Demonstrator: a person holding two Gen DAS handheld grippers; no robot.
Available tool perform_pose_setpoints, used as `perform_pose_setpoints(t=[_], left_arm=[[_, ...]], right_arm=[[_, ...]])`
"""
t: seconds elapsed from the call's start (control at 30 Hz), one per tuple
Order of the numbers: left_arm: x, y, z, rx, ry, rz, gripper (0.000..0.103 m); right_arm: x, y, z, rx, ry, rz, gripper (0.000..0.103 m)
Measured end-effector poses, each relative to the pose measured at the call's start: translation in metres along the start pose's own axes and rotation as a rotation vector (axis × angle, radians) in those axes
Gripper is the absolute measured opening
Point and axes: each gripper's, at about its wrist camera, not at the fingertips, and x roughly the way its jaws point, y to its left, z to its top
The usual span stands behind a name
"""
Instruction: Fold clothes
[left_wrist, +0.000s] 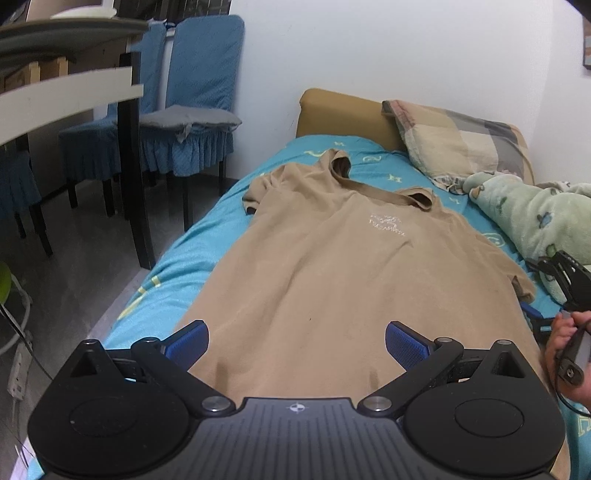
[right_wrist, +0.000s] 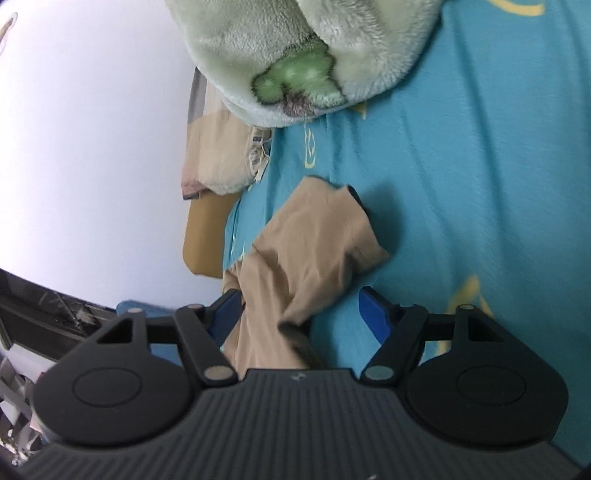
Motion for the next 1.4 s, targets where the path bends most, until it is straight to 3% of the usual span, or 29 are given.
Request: perform_pose_setpoints(t=[0.43,0.53,0.57,0.6,0.63,0.77,0.87,0.97,1.0,1.03,1.1,1.4], left_arm=[[0.019,-0.004,0.001,-0.031,0.019,-0.012,0.103],[0.019,-0.008,0.003,-0.029,0.001,-0.019,0.103],[0.019,-0.011,0.003,-0.02,-0.008,-0.016,0.103],[0.019,-0.013,0.004,-0.01,-0.015,-0.012,0.103],[0.019,-0.015,0.005,-0.001,-0.021,-0.008,0.103],[0.02,-0.017,0.011,0.008,-0.046,-0.017,0.103],[0.023,-0.016,0.016,0.005,-0.049,-0.033,0.103],[0.022,-0.016,0.018,0.032,-0.058,-0.051,0.103],[0.021,-0.016,0.019,0.039,-0.056,-0.058,0.103],[0.021,-0.016,0.019,0.047,-0.053,-0.064,0.103],[0.016,-0.015,0.02,0.049,-0.059,-0.078,0.103],[-0.016,-0.006,0.024,0.045,-0.096,-0.137,0.103]], right_arm=[[0.077,0.021,0.035,-0.131,-0.014,-0.024,0.068],[0.11,0.041,0.04,-0.314,0.013,-0.053,0.07],[0.122,0.049,0.042,-0.365,0.031,-0.069,0.066],[0.132,0.059,0.044,-0.414,0.051,-0.088,0.031],[0.141,0.069,0.047,-0.464,0.071,-0.107,0.009],[0.117,0.112,0.04,-0.812,-0.092,-0.138,0.008],[0.096,0.121,0.047,-0.906,-0.187,-0.252,0.008],[0.091,0.118,0.058,-0.877,-0.176,-0.32,0.016],[0.089,0.119,0.06,-0.87,-0.155,-0.345,0.03],[0.088,0.119,0.061,-0.864,-0.135,-0.37,0.056],[0.073,0.122,0.057,-0.875,-0.136,-0.369,0.082],[-0.058,0.163,-0.02,-0.992,-0.162,-0.348,0.084]])
